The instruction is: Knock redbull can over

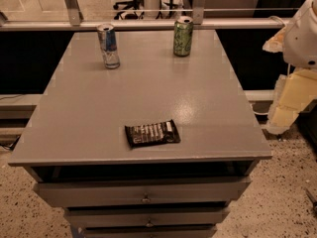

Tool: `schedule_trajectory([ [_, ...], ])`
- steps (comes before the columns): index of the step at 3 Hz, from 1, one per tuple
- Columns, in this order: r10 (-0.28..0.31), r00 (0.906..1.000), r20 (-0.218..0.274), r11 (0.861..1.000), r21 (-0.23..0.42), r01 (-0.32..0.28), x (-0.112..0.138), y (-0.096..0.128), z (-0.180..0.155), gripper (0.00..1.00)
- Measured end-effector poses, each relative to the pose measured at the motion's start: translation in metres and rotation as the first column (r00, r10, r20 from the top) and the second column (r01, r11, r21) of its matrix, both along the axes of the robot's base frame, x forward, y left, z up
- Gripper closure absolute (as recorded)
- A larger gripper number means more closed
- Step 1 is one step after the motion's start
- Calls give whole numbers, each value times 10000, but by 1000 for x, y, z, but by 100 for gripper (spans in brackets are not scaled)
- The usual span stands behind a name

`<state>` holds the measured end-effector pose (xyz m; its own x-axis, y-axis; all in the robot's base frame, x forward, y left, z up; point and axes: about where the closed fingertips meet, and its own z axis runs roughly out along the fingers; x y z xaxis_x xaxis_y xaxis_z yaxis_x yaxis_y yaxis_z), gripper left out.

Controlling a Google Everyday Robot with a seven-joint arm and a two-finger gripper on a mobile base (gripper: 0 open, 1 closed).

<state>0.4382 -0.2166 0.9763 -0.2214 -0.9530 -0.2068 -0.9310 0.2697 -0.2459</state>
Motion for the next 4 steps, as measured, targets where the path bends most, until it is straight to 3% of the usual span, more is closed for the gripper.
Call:
schedule_trajectory([
  [1,1,10000,3,10000,1,-1,0,0,0,0],
  [2,555,9981,271,9964,627,-571,16,23,3,0],
  [3,1266,9915,314,9729,1908,-1303,45,68,-9,0],
  [4,1846,9821,379,9400,2850,-1877,82,120,-30,0],
])
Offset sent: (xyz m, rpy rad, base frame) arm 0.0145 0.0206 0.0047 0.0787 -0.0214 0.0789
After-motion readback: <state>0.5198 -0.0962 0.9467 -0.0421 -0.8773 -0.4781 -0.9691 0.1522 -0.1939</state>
